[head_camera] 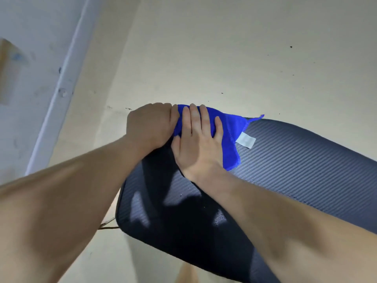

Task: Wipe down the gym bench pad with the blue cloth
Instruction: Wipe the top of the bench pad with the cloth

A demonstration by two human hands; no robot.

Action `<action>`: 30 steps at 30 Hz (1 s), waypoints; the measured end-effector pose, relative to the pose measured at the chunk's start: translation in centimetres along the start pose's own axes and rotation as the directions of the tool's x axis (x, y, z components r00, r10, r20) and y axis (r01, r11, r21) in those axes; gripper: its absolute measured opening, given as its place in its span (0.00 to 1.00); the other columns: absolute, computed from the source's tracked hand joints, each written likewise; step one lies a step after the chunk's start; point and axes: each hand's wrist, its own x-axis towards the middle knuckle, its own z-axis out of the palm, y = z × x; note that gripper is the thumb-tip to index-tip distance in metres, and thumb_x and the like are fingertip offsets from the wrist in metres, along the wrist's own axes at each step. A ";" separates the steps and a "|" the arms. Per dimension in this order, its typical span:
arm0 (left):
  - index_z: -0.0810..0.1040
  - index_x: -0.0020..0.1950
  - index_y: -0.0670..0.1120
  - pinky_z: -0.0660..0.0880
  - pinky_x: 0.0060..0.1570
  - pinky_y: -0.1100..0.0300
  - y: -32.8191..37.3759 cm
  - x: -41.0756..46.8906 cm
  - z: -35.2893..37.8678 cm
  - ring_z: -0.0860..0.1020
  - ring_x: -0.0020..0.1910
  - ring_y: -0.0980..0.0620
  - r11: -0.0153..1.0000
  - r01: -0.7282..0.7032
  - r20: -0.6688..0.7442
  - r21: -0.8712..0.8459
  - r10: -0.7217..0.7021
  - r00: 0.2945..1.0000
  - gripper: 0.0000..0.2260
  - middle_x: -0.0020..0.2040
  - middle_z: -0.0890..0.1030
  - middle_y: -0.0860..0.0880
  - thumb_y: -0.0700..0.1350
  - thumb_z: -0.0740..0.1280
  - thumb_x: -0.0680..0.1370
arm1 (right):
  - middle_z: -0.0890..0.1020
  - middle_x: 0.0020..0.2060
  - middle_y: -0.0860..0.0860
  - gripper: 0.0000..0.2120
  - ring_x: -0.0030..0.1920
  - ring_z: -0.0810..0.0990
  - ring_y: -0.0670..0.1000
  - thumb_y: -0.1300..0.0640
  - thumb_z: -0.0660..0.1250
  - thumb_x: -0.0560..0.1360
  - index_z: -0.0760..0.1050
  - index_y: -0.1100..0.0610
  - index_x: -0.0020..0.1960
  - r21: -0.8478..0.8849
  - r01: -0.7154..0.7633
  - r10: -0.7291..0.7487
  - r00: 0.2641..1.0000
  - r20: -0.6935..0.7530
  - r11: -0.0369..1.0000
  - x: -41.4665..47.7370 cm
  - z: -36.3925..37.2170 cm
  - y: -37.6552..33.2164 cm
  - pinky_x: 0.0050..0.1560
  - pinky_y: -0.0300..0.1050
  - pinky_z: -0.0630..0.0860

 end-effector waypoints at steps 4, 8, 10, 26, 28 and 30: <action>0.70 0.44 0.43 0.68 0.34 0.53 -4.5 -3.8 0.0 0.70 0.34 0.43 0.971 0.216 0.047 -0.100 -0.212 0.976 0.11 0.33 0.72 0.47 0.44 0.52 0.81 | 0.48 0.79 0.50 0.30 0.78 0.42 0.52 0.47 0.47 0.80 0.43 0.55 0.79 -0.082 0.144 -0.142 0.989 0.030 0.986 1.1 0.9 -5.0 0.74 0.57 0.37; 0.69 0.41 0.38 0.70 0.37 0.49 -6.1 -7.0 0.5 0.73 0.36 0.39 0.839 0.439 0.190 -0.321 -0.398 0.898 0.10 0.36 0.78 0.39 0.38 0.53 0.80 | 0.50 0.79 0.48 0.28 0.78 0.41 0.53 0.48 0.48 0.80 0.48 0.53 0.79 -0.151 0.277 -0.265 0.960 0.093 0.949 1.2 1.5 -7.4 0.74 0.58 0.38; 0.68 0.35 0.38 0.68 0.38 0.51 -6.1 -6.9 0.2 0.74 0.39 0.39 0.714 0.534 0.267 -0.454 -0.462 0.846 0.15 0.33 0.75 0.40 0.39 0.52 0.81 | 0.49 0.79 0.47 0.28 0.78 0.40 0.52 0.48 0.47 0.81 0.48 0.52 0.79 -0.149 0.310 -0.295 0.949 0.113 0.939 1.1 1.6 -7.6 0.74 0.58 0.37; 0.75 0.51 0.47 0.49 0.70 0.36 12.4 1.7 -2.0 0.77 0.53 0.42 0.991 -0.058 0.241 -0.117 0.085 0.967 0.10 0.44 0.76 0.49 0.45 0.55 0.79 | 0.50 0.79 0.50 0.34 0.79 0.46 0.52 0.37 0.42 0.79 0.45 0.54 0.79 -0.202 -0.042 0.041 0.999 -0.010 0.979 -3.6 -2.5 12.4 0.76 0.55 0.47; 0.76 0.51 0.47 0.50 0.71 0.38 11.5 1.5 -1.9 0.77 0.52 0.43 0.991 -0.089 0.162 -0.101 0.105 0.981 0.10 0.47 0.79 0.48 0.47 0.56 0.80 | 0.47 0.79 0.51 0.33 0.78 0.43 0.53 0.39 0.41 0.79 0.43 0.55 0.79 -0.179 -0.075 0.077 0.997 0.003 0.981 -3.7 -2.5 11.8 0.76 0.56 0.45; 0.75 0.54 0.48 0.51 0.72 0.40 9.9 1.3 -2.0 0.77 0.53 0.45 0.990 -0.124 0.156 -0.064 0.133 0.979 0.11 0.50 0.79 0.49 0.48 0.54 0.81 | 0.45 0.79 0.51 0.33 0.78 0.40 0.54 0.41 0.41 0.79 0.42 0.56 0.79 -0.140 -0.113 0.116 0.993 0.017 0.984 -3.2 -2.2 9.8 0.76 0.58 0.43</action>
